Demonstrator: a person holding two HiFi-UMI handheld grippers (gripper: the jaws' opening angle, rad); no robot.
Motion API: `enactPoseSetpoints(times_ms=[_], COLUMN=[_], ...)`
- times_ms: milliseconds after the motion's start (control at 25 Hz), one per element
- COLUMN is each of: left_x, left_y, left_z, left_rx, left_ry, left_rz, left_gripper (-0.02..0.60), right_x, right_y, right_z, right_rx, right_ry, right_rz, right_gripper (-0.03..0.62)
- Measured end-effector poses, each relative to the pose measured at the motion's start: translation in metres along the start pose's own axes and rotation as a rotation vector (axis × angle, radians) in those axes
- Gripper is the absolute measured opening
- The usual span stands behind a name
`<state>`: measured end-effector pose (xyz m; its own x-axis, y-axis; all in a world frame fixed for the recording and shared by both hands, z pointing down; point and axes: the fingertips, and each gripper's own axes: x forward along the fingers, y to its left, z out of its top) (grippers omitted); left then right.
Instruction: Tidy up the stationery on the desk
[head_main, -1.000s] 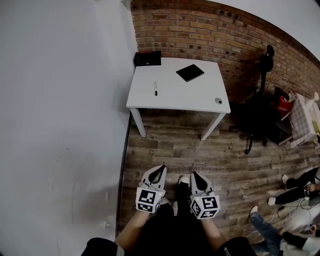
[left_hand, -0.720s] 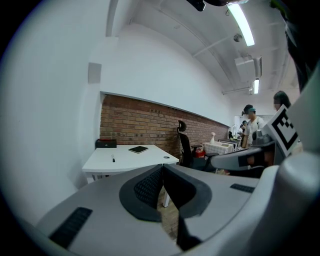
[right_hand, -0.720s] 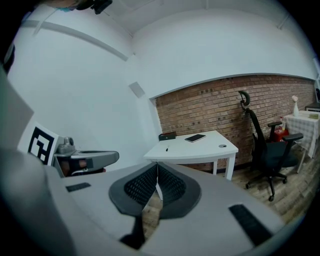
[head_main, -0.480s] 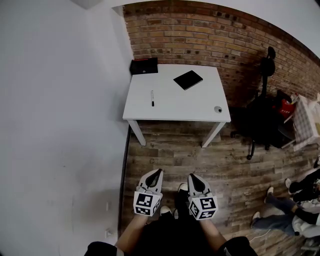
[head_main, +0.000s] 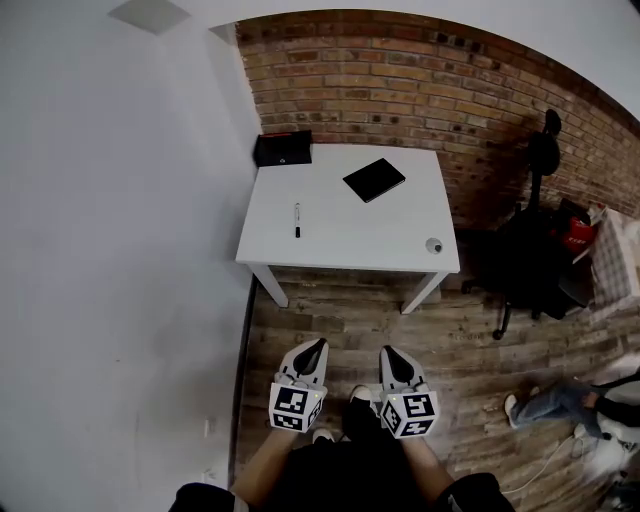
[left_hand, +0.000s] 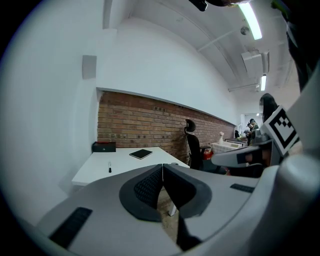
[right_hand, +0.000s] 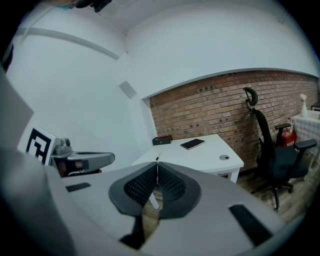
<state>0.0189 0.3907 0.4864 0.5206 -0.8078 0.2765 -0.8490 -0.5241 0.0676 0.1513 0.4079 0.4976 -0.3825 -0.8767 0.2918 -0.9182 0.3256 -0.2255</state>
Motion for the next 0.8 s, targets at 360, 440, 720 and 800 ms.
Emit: enactPoseSetpoints(times_ms=[360,440,720,800], left_x=[0.053,0.062,0.079,0.084], left_y=[-0.001,-0.001,0.001,0.004], left_z=[0.013,0.016,0.021,0.024], left_rx=[-0.011,-0.011,-0.017,-0.017], left_ry=[0.011,0.012,0.025,0.022], left_rz=[0.056,0.070,0.110,0.117], left_gripper=[0.014,0.015,0.015,0.015], right_x=[0.033,0.040,0.055,0.060], right_y=[-0.053,-0.063,-0.085,-0.089], right_z=[0.027,0.034,0.043,0.044], right_rx=[-0.036,-0.049,-0.069,-0.070], right_ry=[-0.009,-0.010,0.000,0.003], right_rz=[0.047,0.065,0.098,0.101], right_gripper=[0.023,0.023,0.022,0.023])
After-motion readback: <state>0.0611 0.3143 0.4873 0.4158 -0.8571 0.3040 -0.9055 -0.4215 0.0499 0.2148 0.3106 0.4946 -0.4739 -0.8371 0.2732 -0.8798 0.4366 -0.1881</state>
